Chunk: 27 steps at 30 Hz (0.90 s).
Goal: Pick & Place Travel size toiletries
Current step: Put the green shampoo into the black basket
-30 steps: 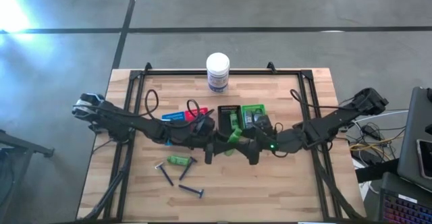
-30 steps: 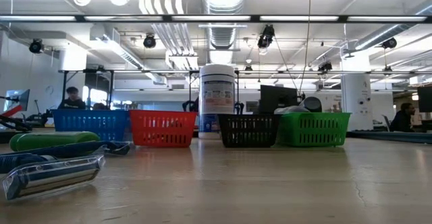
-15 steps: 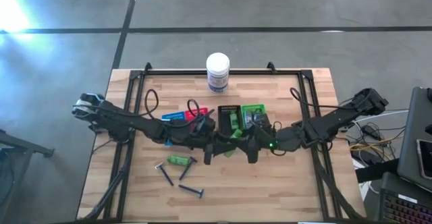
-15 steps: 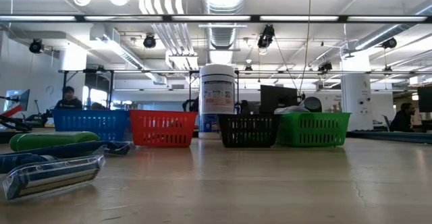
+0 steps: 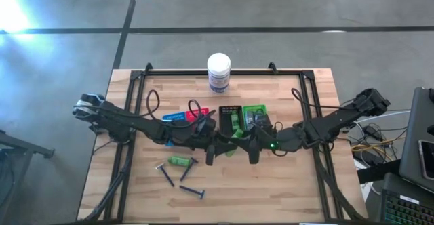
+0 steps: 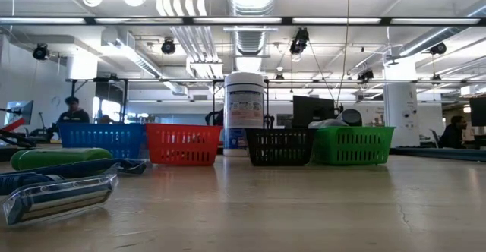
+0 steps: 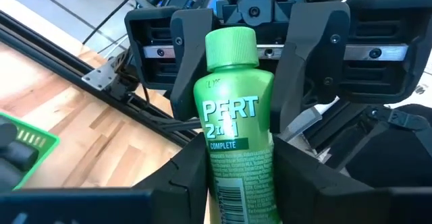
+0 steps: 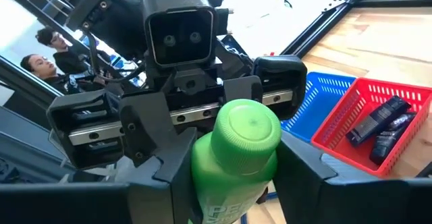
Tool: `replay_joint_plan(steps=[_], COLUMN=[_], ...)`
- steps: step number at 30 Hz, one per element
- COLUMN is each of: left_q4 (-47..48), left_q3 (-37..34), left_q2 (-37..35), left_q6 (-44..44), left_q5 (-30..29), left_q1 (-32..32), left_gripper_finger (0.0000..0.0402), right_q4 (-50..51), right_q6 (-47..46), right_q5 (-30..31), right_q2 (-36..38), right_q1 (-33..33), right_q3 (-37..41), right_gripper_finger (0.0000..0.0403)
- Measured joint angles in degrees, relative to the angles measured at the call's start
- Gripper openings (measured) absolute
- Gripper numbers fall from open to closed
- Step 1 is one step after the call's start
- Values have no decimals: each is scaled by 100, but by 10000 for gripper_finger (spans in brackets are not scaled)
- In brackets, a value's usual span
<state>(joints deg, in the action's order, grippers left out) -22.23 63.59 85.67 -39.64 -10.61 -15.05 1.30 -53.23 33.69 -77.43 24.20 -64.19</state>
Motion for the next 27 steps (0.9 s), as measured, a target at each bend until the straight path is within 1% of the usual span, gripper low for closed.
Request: replay_joint_plan(steps=[2,4,6,10,13,15,17,20,24,27], left_q4=[77,257,431,670,1094,1638,2354,3363,4136,4580], left_q3=[0,22,36,62,69,72,72,72,72,1], left_q2=[-7,-20,-22,-25,-79,-173,-294,-550,-961,-1263], left_q6=[7,28,53,56,48,36,-109,-438,-926,-1323], left_q5=[-10,-74,-166,-149,-123,-70,-126,-549,-1413,-1749], left_q1=[-1,-37,-64,-105,-140,-221,-339,-616,-1093,-1375], left_gripper_finger=[141,159,183,241,277,294,303,304,299,298], right_q4=[22,96,276,466,558,720,944,1419,1871,2036], right_q6=[-9,-43,-146,-305,-347,-474,-673,-1052,-1469,-1671], right_q5=[-4,-3,17,55,102,166,241,257,263,98], right_q2=[0,0,0,0,-4,-4,-24,-70,-235,-442], right_q1=[-21,-53,-75,-93,-114,-128,-130,-128,-241,-500], right_q3=[5,8,14,75,112,113,113,117,117,84], right_gripper_finger=[151,152,152,153,152,153,153,155,154,155])
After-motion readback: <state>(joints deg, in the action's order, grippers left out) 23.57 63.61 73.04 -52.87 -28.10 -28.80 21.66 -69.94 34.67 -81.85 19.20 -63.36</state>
